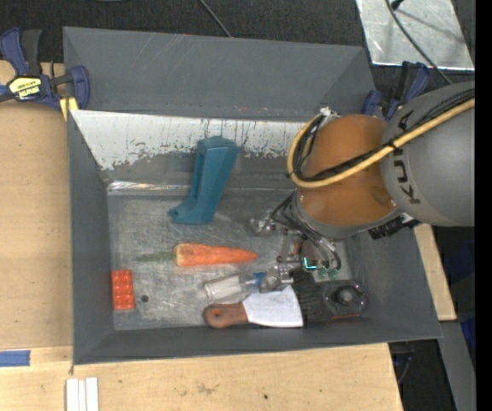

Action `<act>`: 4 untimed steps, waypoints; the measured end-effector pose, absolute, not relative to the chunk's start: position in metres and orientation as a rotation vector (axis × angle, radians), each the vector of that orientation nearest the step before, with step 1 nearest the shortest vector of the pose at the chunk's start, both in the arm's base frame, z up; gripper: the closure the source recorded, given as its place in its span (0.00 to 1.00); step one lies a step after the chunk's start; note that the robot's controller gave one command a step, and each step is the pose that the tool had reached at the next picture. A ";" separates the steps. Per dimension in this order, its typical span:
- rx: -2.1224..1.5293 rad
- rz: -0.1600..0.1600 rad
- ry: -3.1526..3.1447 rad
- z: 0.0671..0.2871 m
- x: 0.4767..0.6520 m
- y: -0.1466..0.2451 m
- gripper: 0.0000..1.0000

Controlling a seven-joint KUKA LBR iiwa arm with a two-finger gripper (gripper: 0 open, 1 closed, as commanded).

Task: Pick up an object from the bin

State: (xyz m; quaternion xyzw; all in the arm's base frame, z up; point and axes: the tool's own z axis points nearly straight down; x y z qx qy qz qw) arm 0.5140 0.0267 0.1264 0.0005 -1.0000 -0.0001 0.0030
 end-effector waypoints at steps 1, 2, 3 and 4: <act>0.001 -0.001 -3.143 0.130 0.516 0.027 0.00; 0.009 0.001 -3.145 0.080 0.548 0.069 1.00; 0.009 0.001 -3.145 0.080 0.548 0.069 1.00; 0.046 0.000 -3.145 0.220 0.553 0.062 1.00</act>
Offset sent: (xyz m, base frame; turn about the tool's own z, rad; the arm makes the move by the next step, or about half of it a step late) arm 0.0317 0.0433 -0.0504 -0.0050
